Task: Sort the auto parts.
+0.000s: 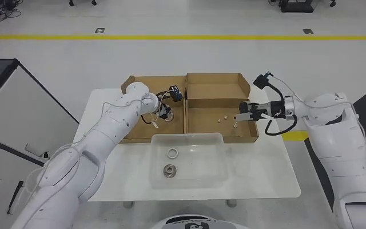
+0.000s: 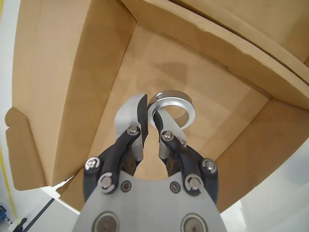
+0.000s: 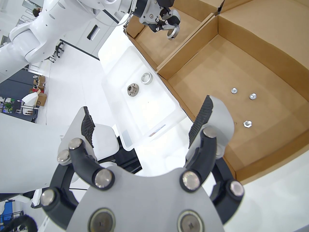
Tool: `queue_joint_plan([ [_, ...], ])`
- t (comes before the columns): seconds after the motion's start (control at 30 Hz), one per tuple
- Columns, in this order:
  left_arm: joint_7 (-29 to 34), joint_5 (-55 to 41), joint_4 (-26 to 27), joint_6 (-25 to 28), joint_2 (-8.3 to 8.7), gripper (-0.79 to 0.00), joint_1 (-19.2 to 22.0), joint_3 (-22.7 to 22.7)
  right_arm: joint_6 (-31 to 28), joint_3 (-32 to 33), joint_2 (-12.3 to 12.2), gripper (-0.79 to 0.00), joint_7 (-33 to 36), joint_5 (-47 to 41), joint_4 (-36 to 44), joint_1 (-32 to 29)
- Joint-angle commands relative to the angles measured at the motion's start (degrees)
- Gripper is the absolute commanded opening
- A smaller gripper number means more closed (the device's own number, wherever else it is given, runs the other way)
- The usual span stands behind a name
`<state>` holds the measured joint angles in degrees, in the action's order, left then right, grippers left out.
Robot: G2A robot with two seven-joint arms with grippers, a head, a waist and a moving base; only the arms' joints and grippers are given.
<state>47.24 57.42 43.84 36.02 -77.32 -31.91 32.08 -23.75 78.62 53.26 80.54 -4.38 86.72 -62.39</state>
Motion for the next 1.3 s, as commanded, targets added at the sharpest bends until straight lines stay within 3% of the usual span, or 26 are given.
queue_joint_plan([
  [0.0, -0.46, 0.22, -1.29, 0.4, -0.54, -0.785, 0.33, -0.59, 0.0, 0.0, 0.0, 0.0, 0.0, -0.01, 0.0, 0.0],
  [0.37, -2.63, 2.46, -6.27, 1.56, -3.02, -0.767, 1.42, -3.08, 0.0, 0.0, 0.0, 0.0, 0.0, -0.01, 0.0, 0.0],
  [0.4, -2.84, 2.35, -6.75, 1.74, -3.19, -0.73, 1.44, -3.12, 0.0, 0.0, 0.0, 0.0, 0.0, -0.01, 0.0, 0.0],
  [0.47, -3.11, 2.32, -7.53, 2.04, -3.5, -0.554, 1.59, -3.24, 0.0, 0.0, 0.0, 0.0, 0.0, -0.01, 0.0, 0.0],
  [0.5, -3.27, 2.22, -7.89, 2.15, -3.65, -0.502, 1.67, -3.24, 0.0, 0.0, 0.0, 0.0, 0.0, -0.01, 0.0, 0.0],
  [0.63, -3.83, 2.35, -9.15, 2.36, -4.15, -0.403, 2.09, -3.3, 0.0, 0.0, 0.0, 0.0, 0.0, -0.01, 0.0, 0.0],
  [0.73, -4.87, 1.55, -10.09, 2.31, -4.36, -0.102, 2.43, -2.76, 0.0, 0.0, 0.0, 0.0, 0.0, -0.01, 0.0, 0.0],
  [0.87, -5.03, 1.3, -11.01, 2.42, -4.38, 0.0, 3.12, -2.13, 0.0, 0.0, 0.0, 0.0, 0.0, -0.01, 0.0, 0.0],
  [1.1, -5.94, 1.33, -10.21, 3.08, -3.3, 0.0, 5.24, 0.2, 0.0, 0.0, 0.0, 0.0, 0.0, -0.01, 0.0, 0.0],
  [1.27, -5.11, 0.28, -6.3, 6.43, -1.52, 0.0, 6.03, 2.95, 0.0, 0.0, 0.0, 0.0, 0.0, -0.01, 0.0, 0.0],
])
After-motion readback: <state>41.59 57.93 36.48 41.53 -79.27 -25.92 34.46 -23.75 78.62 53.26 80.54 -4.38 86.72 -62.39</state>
